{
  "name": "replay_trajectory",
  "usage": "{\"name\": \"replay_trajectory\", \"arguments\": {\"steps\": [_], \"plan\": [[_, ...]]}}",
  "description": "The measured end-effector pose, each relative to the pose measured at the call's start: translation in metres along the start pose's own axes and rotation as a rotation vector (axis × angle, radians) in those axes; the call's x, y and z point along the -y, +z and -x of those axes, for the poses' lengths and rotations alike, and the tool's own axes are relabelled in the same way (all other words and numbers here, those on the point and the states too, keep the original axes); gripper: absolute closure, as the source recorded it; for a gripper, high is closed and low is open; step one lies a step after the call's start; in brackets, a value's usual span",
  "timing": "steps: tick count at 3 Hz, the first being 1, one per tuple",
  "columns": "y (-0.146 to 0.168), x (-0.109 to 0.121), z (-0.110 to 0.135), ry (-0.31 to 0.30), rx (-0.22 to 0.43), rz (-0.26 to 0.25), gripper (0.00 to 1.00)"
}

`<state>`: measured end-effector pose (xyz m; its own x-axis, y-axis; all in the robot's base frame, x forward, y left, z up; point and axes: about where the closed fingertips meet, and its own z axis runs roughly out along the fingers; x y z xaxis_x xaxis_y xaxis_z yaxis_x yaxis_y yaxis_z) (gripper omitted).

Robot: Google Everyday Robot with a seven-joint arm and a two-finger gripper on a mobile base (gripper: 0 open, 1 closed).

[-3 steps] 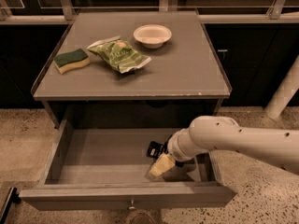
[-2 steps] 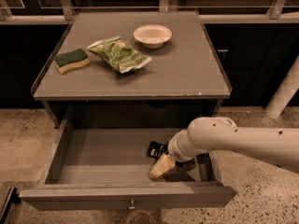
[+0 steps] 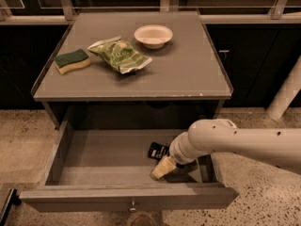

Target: Pick rxbar chocolate from top drawer and place on counter

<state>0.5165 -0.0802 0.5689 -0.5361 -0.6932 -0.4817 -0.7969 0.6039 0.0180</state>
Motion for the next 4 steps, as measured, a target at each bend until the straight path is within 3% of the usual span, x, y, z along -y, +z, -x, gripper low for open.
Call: {"name": "replay_trajectory", "arguments": {"steps": [3,4], "plan": [[-0.016,0.0,0.009,0.0,0.0,0.0,0.87],[-0.023,-0.001,0.013,0.0,0.0,0.0,1.0]]}}
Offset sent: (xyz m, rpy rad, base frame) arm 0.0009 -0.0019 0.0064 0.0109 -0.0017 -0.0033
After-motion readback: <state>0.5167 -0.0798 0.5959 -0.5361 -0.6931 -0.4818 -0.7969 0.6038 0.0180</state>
